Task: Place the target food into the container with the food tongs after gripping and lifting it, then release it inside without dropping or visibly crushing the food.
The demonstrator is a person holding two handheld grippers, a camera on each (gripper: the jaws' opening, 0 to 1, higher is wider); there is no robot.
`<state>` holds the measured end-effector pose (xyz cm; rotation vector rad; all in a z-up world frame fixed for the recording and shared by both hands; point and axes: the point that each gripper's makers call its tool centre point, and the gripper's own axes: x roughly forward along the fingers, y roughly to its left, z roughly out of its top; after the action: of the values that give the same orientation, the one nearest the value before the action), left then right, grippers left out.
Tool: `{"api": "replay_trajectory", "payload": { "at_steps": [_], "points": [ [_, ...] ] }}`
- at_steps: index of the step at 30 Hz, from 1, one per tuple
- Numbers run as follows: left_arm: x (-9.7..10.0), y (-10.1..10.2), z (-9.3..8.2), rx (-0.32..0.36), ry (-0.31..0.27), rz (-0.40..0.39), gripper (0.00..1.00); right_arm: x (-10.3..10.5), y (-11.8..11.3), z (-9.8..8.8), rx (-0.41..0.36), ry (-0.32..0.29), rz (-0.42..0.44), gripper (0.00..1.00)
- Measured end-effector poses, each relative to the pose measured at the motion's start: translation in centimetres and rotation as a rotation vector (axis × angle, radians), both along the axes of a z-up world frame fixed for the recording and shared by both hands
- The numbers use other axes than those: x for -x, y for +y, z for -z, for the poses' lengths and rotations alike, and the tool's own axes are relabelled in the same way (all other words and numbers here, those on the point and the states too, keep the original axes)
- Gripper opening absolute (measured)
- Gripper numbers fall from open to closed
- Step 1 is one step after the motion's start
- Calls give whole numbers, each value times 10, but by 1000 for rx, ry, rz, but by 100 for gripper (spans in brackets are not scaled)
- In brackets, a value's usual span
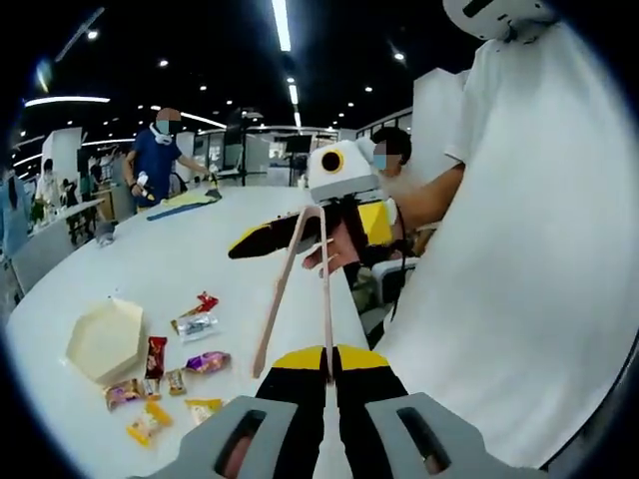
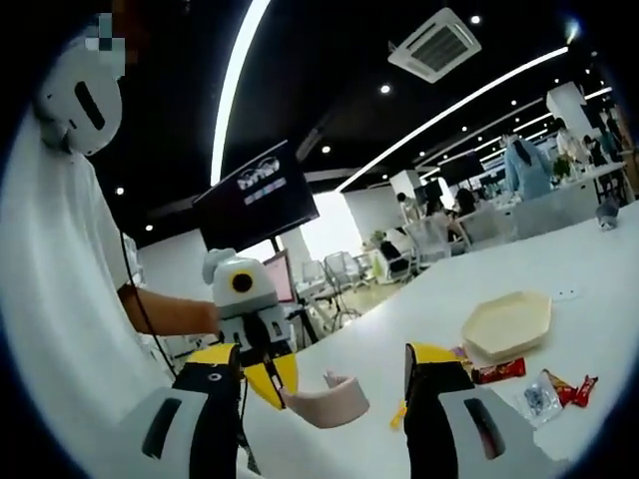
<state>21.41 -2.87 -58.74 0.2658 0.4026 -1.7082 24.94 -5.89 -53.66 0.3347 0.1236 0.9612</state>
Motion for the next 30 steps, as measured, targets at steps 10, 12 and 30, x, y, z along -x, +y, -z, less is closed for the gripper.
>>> {"api": "replay_trajectory", "payload": {
  "at_steps": [10, 12, 30],
  "points": [
    [5, -4, -13, 33, 24, 48, 0, -2, 10, -7, 1, -22, -55, 40],
    [9, -3, -15, 53, 42, 68, 0, 1, 11, -7, 6, -32, -68, 38],
    [-1, -9, -9, 116, 311, -62, 2, 2, 12, -2, -29, 22, -93, 23]
  ]
}}
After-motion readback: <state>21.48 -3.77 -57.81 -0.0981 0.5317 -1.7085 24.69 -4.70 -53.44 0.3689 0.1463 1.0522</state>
